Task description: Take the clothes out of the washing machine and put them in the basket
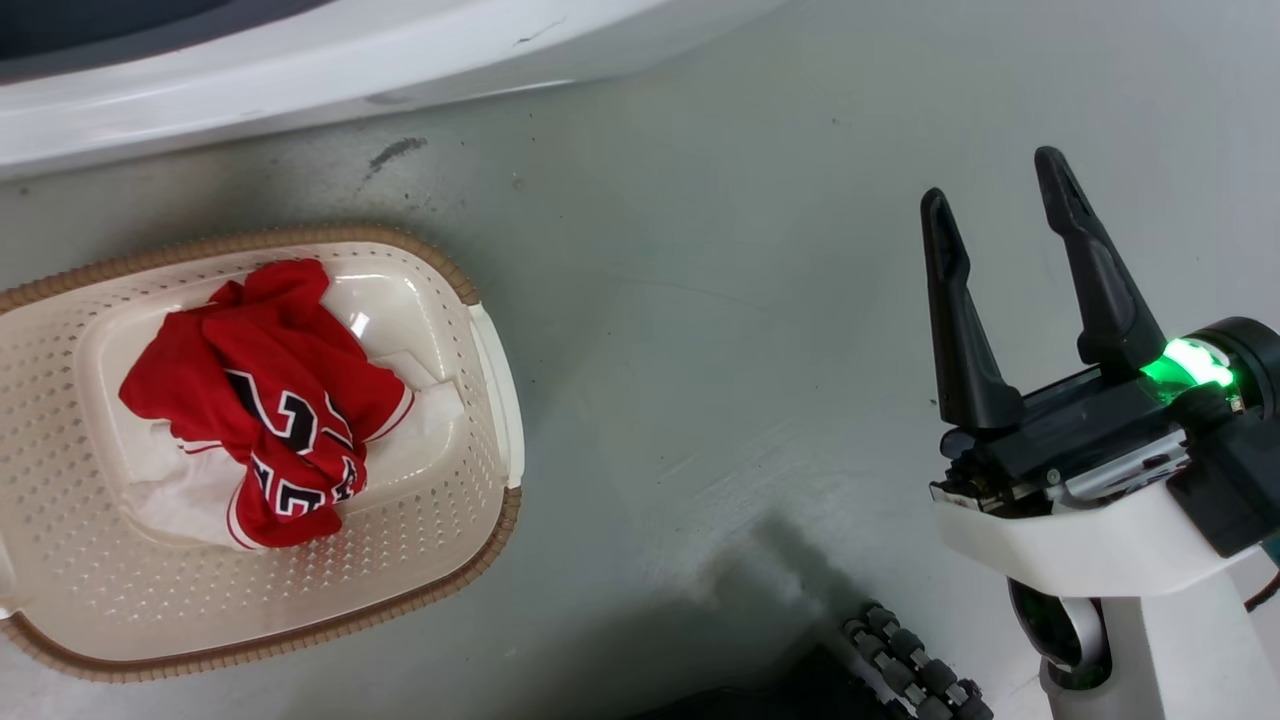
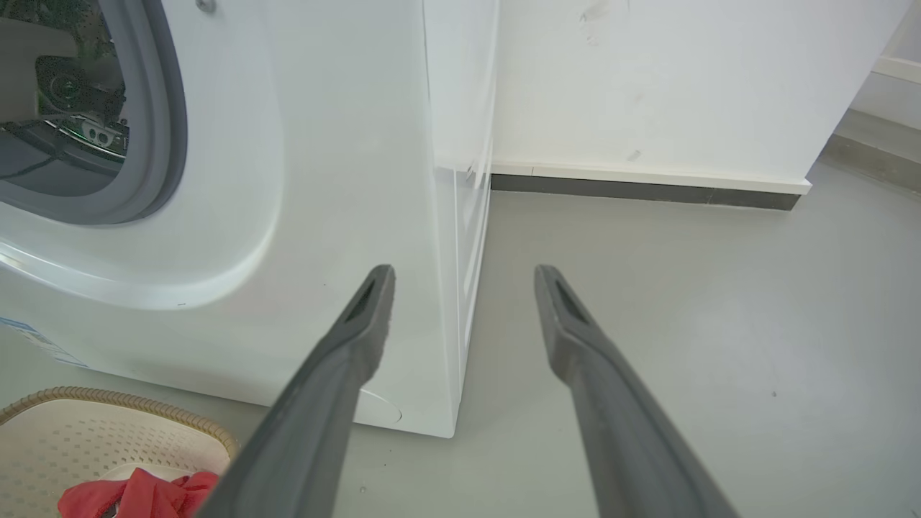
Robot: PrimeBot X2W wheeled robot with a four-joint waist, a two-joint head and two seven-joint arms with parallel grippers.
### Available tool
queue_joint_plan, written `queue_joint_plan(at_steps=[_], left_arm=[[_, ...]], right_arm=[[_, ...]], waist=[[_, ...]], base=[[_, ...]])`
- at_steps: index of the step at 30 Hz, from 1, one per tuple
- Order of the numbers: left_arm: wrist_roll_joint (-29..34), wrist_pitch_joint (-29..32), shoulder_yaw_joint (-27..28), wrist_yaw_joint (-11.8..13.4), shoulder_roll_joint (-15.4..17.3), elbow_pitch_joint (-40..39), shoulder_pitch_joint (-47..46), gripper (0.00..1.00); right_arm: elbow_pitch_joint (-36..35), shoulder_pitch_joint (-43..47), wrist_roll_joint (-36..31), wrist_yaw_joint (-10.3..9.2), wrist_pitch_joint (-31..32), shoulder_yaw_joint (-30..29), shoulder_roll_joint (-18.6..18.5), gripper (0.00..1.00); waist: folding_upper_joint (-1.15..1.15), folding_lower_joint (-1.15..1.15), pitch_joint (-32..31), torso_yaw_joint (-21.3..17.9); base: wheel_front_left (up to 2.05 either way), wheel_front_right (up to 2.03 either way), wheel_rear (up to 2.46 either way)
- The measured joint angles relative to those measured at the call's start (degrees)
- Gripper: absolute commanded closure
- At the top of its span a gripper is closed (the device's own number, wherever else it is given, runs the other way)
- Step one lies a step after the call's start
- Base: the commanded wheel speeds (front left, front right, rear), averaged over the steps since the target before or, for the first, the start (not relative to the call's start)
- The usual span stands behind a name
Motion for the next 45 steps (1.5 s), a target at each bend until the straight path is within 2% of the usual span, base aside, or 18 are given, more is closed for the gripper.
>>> queue_joint_plan(at_steps=[6, 19, 20, 22, 28, 36, 41, 45], left_arm=[[0.44, 4.82, -1.19, 0.02, 0.88, 0.82, -2.72, 0.00], [-0.58, 6.48, -2.67, -0.30, 1.08, 0.89, -3.80, 0.00], [-0.59, 6.66, -2.94, -0.32, 1.12, 0.92, -3.80, 0.06], [-0.89, 6.56, -3.03, -0.51, 1.21, 0.99, -3.80, 1.00], [-1.67, 4.92, -3.77, -0.74, 1.38, 1.04, -3.19, 1.00], [-1.51, -3.18, -5.39, -0.67, 2.46, 0.03, -1.87, 1.00], [-1.78, -8.03, -5.64, -0.49, 2.02, -0.22, -1.84, 1.00], [-2.87, -12.32, -5.69, -0.49, 0.43, -0.31, -1.21, 1.00]], right_arm=[[-0.62, -0.03, 0.79, 0.00, 0.00, -0.40, 0.01, 0.00], [-0.82, -0.05, 1.11, 0.00, 0.00, -0.53, 0.00, 0.00], [-0.82, -0.05, 1.12, 0.00, 0.00, -0.56, 0.01, 0.00], [-0.86, -0.05, 1.25, 0.00, 0.00, -0.69, 0.00, 0.00], [-0.82, -0.05, 1.27, 0.00, 0.00, -0.75, 0.01, 0.00], [-0.31, -0.05, 0.85, 0.00, 0.00, -0.85, 0.01, 0.00], [0.14, -0.06, 0.48, 0.00, 0.00, -0.75, 0.01, 0.00], [0.55, -0.05, 0.09, 0.00, 0.00, -0.89, 0.01, 0.00]], waist=[[0.00, -0.01, 1.67, -0.58], [0.00, -0.01, 2.85, -1.17], [0.00, -0.01, 2.83, -1.22], [0.00, -0.01, 2.82, -1.29], [0.00, -0.01, 2.28, -1.26], [0.00, -0.01, 0.84, -0.71], [0.00, -0.01, -0.46, -0.26], [0.00, -0.01, -1.81, 0.24]], base=[[0.00, 0.00, 0.00], [0.00, 0.00, 0.00], [0.00, 0.00, 0.00], [0.00, 0.00, 0.00], [0.00, 0.00, 0.00], [0.00, 0.00, 0.00], [0.00, 0.00, 0.00], [0.00, 0.00, 0.00]])
